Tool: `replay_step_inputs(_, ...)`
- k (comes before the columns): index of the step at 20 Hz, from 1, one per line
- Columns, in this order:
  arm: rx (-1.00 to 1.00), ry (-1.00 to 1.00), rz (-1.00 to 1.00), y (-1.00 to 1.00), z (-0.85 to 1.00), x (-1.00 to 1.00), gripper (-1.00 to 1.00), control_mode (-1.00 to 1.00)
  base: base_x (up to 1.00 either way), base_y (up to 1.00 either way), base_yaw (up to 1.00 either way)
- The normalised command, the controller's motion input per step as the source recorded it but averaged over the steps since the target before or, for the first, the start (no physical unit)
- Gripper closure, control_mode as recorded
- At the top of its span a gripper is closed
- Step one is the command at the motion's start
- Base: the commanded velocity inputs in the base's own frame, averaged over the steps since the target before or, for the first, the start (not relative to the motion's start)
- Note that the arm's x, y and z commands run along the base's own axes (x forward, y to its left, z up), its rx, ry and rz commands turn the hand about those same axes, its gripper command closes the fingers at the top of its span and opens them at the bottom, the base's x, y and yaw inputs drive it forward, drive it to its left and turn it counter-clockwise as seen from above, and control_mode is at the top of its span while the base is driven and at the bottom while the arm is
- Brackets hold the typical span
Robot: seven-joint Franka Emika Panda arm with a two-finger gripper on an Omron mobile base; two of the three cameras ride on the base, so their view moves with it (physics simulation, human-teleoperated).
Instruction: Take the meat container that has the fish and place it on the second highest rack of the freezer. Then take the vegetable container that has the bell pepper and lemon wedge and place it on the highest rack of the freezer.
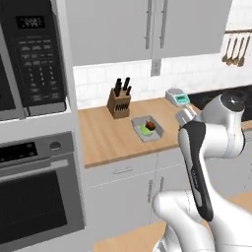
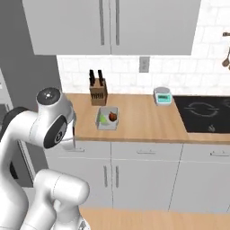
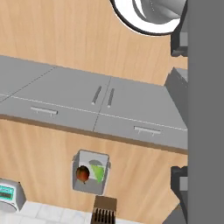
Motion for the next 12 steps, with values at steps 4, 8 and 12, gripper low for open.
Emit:
replay_step_inputs(4,0.00,0.00,0.00,0.00,0.00,0.00,-1.00,1.00,0.66,-0.21,0.32)
replay_step_inputs(8,0.00,0.00,0.00,0.00,0.00,0.00,-1.00,1.00,0.53,-0.28,0.24)
replay_step_inputs(12,0.00,0.00,0.00,0.00,0.00,0.00,-1.00,1.00,0.09,-0.44,0.14)
